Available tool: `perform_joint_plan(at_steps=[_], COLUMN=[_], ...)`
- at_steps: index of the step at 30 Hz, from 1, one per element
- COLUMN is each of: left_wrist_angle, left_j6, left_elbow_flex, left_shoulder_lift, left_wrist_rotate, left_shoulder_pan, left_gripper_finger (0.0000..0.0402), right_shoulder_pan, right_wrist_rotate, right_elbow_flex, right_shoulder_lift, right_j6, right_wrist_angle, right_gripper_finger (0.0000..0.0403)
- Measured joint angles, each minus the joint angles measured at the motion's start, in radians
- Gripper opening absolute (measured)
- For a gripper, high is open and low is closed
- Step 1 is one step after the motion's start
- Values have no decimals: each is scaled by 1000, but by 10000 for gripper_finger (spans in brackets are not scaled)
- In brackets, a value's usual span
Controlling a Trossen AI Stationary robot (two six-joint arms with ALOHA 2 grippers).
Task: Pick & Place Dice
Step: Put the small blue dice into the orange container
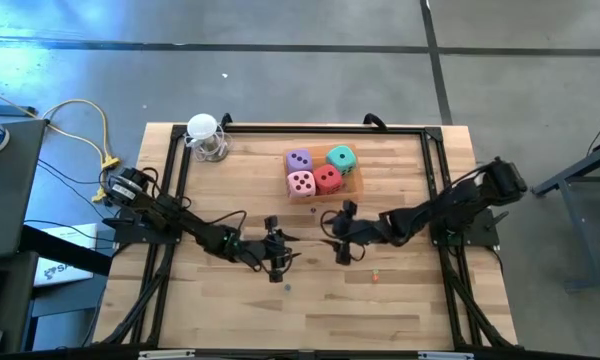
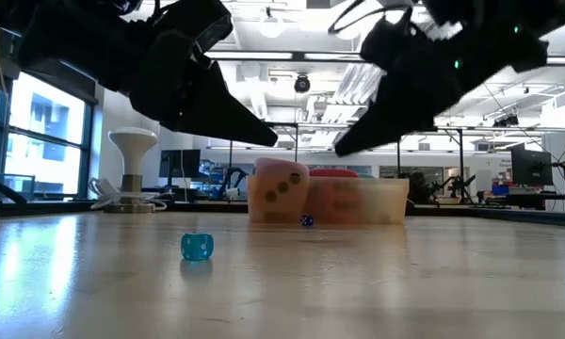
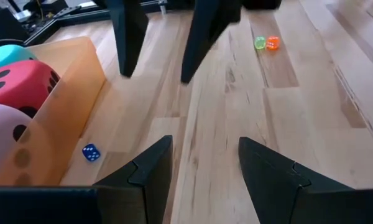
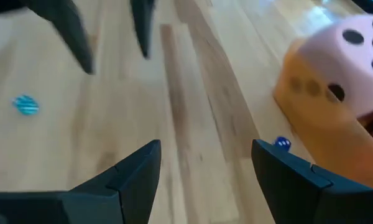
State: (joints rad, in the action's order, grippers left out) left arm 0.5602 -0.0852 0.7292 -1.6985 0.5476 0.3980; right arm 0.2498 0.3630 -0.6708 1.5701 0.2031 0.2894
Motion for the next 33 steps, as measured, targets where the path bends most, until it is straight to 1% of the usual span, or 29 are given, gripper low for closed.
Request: perform_joint_plan(at_steps=[3, 8, 10, 17, 26, 33], left_wrist_angle=[0, 0, 0, 0, 0, -1], left_j6=[-2, -2, -2, -2, -1, -1], left_elbow_flex=[0, 0, 0, 0, 0, 2], left_shoulder_lift=[0, 0, 0, 0, 0, 0], left_wrist_rotate=[0, 0, 0, 0, 0, 0], left_shoulder_pan=[6, 13, 13, 13, 13, 13], left_gripper_finger=[177, 176, 176, 176, 176, 176], right_shoulder_pan=[-10, -36, -47, -84, -128, -154], right_wrist_rotate=[31, 130, 153, 129, 130, 134], right_elbow_flex=[0, 0, 0, 0, 1, -1], right_shoulder_lift=[62, 153, 179, 257, 364, 399], right_j6=[0, 14, 33, 81, 91, 92], right_wrist_angle=[32, 123, 151, 203, 341, 389], right_gripper_finger=[242, 242, 242, 242, 242, 242])
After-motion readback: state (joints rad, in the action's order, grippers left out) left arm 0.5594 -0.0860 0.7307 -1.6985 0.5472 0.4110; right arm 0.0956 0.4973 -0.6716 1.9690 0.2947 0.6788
